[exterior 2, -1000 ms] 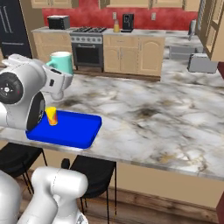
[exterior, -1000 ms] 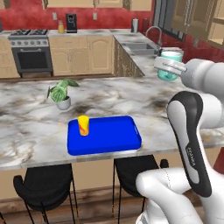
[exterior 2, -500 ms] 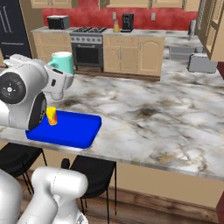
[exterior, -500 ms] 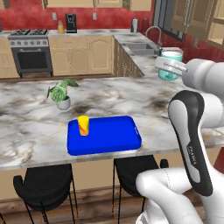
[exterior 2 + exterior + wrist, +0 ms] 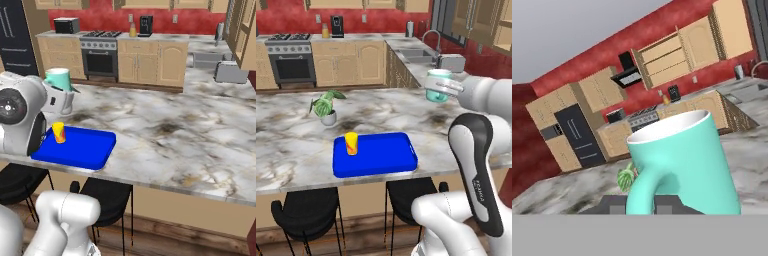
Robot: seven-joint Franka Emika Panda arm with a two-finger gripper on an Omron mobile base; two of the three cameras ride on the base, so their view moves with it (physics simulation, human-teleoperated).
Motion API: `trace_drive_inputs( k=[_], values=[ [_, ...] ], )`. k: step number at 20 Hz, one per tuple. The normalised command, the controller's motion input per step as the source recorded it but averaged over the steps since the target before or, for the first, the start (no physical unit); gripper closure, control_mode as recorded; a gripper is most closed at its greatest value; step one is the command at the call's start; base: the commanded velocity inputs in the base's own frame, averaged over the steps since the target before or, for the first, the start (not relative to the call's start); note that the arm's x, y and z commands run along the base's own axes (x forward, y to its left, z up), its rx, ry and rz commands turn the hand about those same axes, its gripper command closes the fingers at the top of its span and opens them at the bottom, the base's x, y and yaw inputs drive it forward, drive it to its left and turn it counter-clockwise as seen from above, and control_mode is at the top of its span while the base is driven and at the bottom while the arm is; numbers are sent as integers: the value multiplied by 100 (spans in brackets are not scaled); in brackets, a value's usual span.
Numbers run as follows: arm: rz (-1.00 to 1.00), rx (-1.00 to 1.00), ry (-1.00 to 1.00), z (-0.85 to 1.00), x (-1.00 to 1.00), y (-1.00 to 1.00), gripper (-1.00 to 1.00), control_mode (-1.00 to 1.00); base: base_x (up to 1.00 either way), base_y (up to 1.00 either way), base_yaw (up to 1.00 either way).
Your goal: There is a tray on the dining counter. Grab the cup, mug, and pitcher and place them on the tray. The pitcher may be placed next to the tray if it cannot fit the tray.
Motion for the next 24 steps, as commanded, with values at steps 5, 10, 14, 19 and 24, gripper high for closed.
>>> trace_drive_inputs(
  k=[5, 10, 14, 19, 24],
  values=[
    [23, 0, 20, -34, -1, 20, 100, -100, 0, 0, 0],
    [24, 0, 21, -20, 0, 1, 100, -100, 0, 0, 0],
    [25, 0, 8, -31, 0, 1, 100, -100, 0, 0, 0],
    [26, 0, 2, -27, 0, 2, 100, -100, 0, 0, 0],
    [27, 0, 1, -29, 0, 1, 100, -100, 0, 0, 0]
  ],
)
